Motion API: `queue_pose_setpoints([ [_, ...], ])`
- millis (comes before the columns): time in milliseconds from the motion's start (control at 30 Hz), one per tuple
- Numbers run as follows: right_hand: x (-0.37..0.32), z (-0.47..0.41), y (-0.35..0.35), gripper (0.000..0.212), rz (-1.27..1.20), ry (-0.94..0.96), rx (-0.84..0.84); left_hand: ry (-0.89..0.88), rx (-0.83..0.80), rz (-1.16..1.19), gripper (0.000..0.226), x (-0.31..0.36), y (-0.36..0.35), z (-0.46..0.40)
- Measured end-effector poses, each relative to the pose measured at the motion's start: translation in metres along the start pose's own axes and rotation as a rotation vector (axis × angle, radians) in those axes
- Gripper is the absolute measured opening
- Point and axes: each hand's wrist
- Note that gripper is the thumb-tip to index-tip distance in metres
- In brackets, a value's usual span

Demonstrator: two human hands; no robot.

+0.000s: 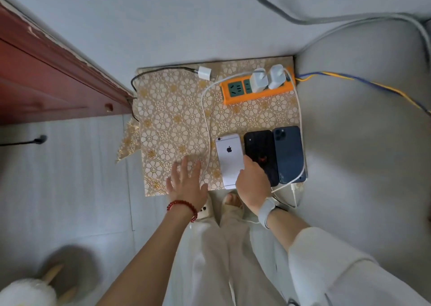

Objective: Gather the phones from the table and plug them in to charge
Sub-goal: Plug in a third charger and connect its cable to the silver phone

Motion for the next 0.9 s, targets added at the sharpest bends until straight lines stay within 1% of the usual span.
queue_pose_setpoints([
  [67, -0.009, 0.004, 0.005, 0.038, 0.025, 0.028, 0.051, -0.005, 0.071, 0.063, 0.048, -0.002, 0.014, -0.006],
  [133, -0.024, 0.006, 0.015, 0.035, 0.012, 0.126, 0.157, -0.023, 0.14, 0.088, 0.042, -0.004, 0.034, -0.018],
  [200, -0.044, 0.005, 0.031, 0.031, -0.07, 0.321, 0.3, -0.054, 0.204, 0.074, 0.042, -0.007, 0.058, -0.036],
  [267, -0.064, 0.0, 0.048, 0.033, -0.124, 0.495, 0.451, -0.107, 0.25, 0.053, 0.046, -0.009, 0.083, -0.06],
  [300, -0.075, -0.007, 0.057, 0.038, -0.114, 0.545, 0.507, -0.142, 0.261, 0.038, 0.049, -0.009, 0.096, -0.074],
  [367, -0.094, -0.024, 0.072, 0.048, 0.013, 0.597, 0.56, -0.209, 0.268, -0.001, 0.055, -0.007, 0.117, -0.1],
  [433, -0.105, -0.043, 0.083, 0.052, 0.222, 0.606, 0.532, -0.27, 0.257, -0.051, 0.06, -0.003, 0.133, -0.125],
  [500, -0.102, -0.058, 0.087, 0.046, 0.387, 0.607, 0.447, -0.301, 0.223, -0.102, 0.066, 0.001, 0.143, -0.144],
  [600, -0.083, -0.066, 0.085, 0.037, 0.429, 0.644, 0.376, -0.313, 0.121, -0.164, 0.068, 0.007, 0.147, -0.165],
  [667, -0.074, -0.065, 0.081, 0.032, 0.456, 0.665, 0.373, -0.303, 0.105, -0.174, 0.067, 0.011, 0.147, -0.174],
  [733, -0.069, -0.066, 0.081, 0.029, 0.488, 0.666, 0.357, -0.279, 0.18, -0.18, 0.061, 0.015, 0.146, -0.181],
  [800, -0.066, -0.067, 0.084, 0.028, 0.531, 0.663, 0.328, -0.254, 0.256, -0.25, 0.049, 0.014, 0.145, -0.185],
  [900, -0.062, -0.067, 0.088, 0.026, 0.598, 0.675, 0.285, -0.233, 0.252, -0.323, 0.036, 0.003, 0.139, -0.182],
])
Point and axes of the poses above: each hand's wrist, its own z-axis away from the middle knuckle, its own y-axis out of the back of the hand, x = y × z, and after that the axes turned 11 degrees about -y, right-handed
